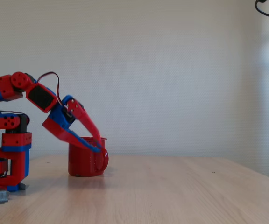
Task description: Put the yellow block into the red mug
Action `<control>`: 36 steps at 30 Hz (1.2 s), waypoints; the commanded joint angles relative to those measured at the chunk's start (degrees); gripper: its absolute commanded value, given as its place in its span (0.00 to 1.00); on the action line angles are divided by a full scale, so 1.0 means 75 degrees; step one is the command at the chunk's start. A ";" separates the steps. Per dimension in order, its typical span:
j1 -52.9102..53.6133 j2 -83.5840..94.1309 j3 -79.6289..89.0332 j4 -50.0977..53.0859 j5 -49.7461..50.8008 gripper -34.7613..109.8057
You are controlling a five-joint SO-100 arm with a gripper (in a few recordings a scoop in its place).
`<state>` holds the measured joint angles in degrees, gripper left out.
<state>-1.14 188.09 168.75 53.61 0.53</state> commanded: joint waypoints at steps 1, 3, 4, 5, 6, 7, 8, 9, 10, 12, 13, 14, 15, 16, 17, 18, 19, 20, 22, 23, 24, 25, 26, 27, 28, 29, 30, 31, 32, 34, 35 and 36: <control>0.0000 0.0164 -0.0023 0.0258 0.0234 0.24; 0.0059 0.0164 0.0105 0.0363 0.0246 0.24; 0.0082 0.0164 0.0152 0.0469 0.0234 0.24; 0.0105 0.0164 0.0199 0.0586 0.0246 0.24; 0.0129 0.0164 0.0258 0.0691 0.0270 0.24; 0.0164 0.0164 0.0305 0.0785 0.0281 0.24; 0.0187 0.0164 0.0340 0.0891 0.0305 0.24; 0.0199 0.0164 0.0363 0.1008 0.0363 0.24; 0.0211 0.0164 0.0375 0.1113 0.0422 0.24; 0.0211 0.0164 0.0398 0.1395 0.0633 0.24; 0.0199 0.0164 0.0422 0.1406 0.0680 0.24; 0.0234 0.0164 0.0422 0.1406 0.0738 0.24; 0.0270 0.0164 0.0422 0.1406 0.0762 0.24; 0.0270 0.0164 0.0422 0.1406 0.0750 0.24; 0.0270 0.0164 0.0422 0.1406 0.0750 0.24; 0.0270 0.0164 0.0422 0.1406 0.0750 0.24; 0.0270 0.0164 0.0422 0.1406 0.0762 0.24; 0.0270 0.0164 0.0422 0.1406 0.0762 0.24; 0.0270 0.0164 0.0422 0.1406 0.0750 0.25; 0.0270 0.0164 0.0422 0.1406 0.0738 0.24; 0.0270 0.0164 0.0422 0.1406 0.0727 0.24; 0.0270 0.0164 0.0422 0.1406 0.0727 0.24; 0.0270 0.0164 0.0422 0.1406 0.0727 0.24; 0.0270 0.0164 0.0422 0.1406 0.0727 0.24; 0.0270 0.0164 0.0422 0.1406 0.0727 0.24; 0.0270 0.0164 0.0422 0.1406 0.0727 0.24; 0.0270 0.0164 0.0422 0.1406 0.0727 0.24; 0.0270 0.0164 0.0422 0.1406 0.0727 0.24; 0.0270 0.0164 0.0422 0.1406 0.0727 0.24; 0.0270 0.0164 0.0422 0.1406 0.0727 0.24; 0.0270 0.0164 0.0422 0.1406 0.0727 0.24; 0.0270 0.0164 0.0422 0.1406 0.0727 0.24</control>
<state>-0.70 188.44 172.79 63.81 5.19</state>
